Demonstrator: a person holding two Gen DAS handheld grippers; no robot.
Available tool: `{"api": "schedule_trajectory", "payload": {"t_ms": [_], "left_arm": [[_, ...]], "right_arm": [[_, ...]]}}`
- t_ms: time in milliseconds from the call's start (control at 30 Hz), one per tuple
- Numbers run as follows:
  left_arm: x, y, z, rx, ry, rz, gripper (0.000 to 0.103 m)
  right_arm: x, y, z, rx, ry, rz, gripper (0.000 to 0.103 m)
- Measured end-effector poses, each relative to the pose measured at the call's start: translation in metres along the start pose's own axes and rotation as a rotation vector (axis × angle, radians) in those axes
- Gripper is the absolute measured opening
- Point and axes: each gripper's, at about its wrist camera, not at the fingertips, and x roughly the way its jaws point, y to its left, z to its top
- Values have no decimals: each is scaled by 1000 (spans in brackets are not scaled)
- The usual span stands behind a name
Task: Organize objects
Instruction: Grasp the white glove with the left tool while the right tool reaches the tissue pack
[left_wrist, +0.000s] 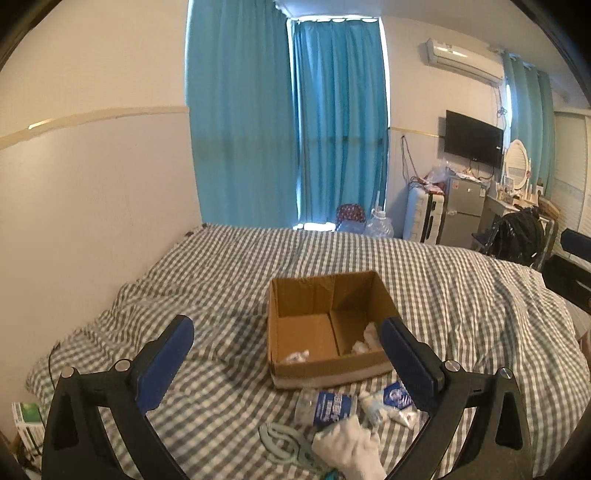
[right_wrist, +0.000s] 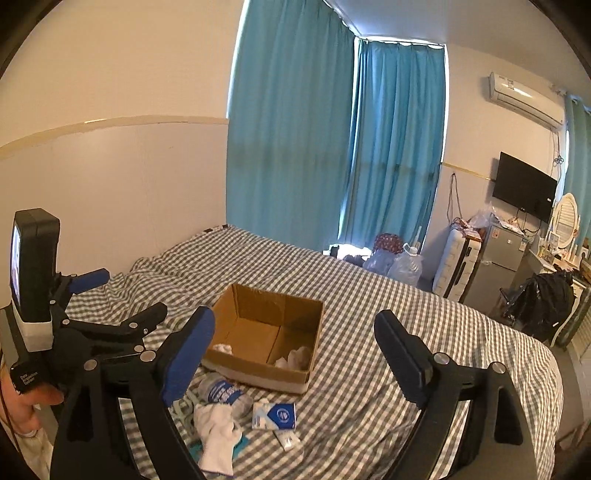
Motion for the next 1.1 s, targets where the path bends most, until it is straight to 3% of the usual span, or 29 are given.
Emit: {"api": "schedule_trajectory", "payload": {"t_ms": [167,467,833,1000,1033,1100], "left_arm": [[11,-1,-31,-35,56,14,103],[49,-17,-86,-37,168,44,103],[110,-67,-156,78,385,13,103],[122,-75,-169,83,407,-42,103],[123,-77,-171,92,407,-47,101],[126,-77,-176,102,413,-60,84]], "right_arm": [[8,4,-30,-15,46,-10,88],[63,-5,-92,-4,179,-18,88],[122,-28,-156,73,366,-25,88],[129,-30,-162,83,388,-26,88],[129,-30,-162,85,392,-25,88],[132,-29,-164,87,400,-24,88]]}}
